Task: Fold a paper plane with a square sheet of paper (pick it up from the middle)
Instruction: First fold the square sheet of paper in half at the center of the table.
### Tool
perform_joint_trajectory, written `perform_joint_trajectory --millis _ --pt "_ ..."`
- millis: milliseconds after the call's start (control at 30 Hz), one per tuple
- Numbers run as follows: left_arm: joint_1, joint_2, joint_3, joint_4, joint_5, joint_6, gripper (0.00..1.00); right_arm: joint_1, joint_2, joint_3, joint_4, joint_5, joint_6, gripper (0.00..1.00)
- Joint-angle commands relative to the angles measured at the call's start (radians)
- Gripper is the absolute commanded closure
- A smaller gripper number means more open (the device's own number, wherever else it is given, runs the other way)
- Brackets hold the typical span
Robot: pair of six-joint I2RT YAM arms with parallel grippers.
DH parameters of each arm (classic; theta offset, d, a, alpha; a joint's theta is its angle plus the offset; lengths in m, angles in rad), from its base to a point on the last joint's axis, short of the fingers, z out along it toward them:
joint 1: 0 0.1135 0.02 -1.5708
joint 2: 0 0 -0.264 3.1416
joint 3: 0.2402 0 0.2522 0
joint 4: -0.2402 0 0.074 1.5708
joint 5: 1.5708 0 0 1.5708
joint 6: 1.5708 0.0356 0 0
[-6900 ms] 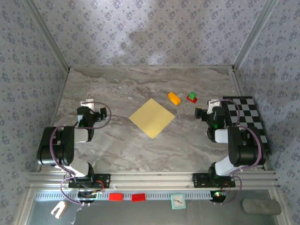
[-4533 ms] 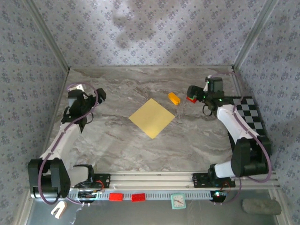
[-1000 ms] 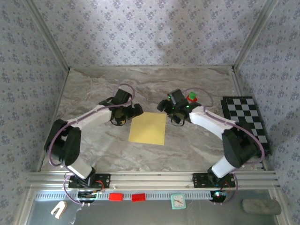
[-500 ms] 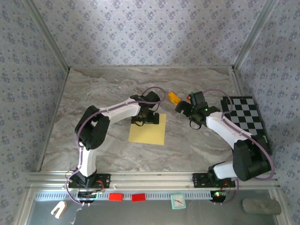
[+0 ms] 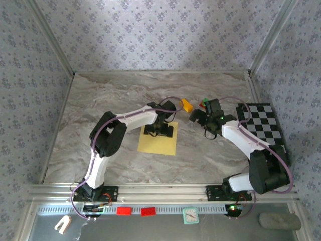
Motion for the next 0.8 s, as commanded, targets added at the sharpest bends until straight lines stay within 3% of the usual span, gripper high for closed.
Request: perform_joint_trajectory --millis 0,767 --pt "-0.005 0.023 0.008 -0.025 0.017 0.007 0.02 -0.008 0.021 0.0 -0.013 -0.006 -0.01 0.0" --pt "-0.004 0.073 -0.046 0.004 -0.014 -0.01 0.06 -0.015 0.036 0.005 -0.01 -0.003 -0.002 0.0"
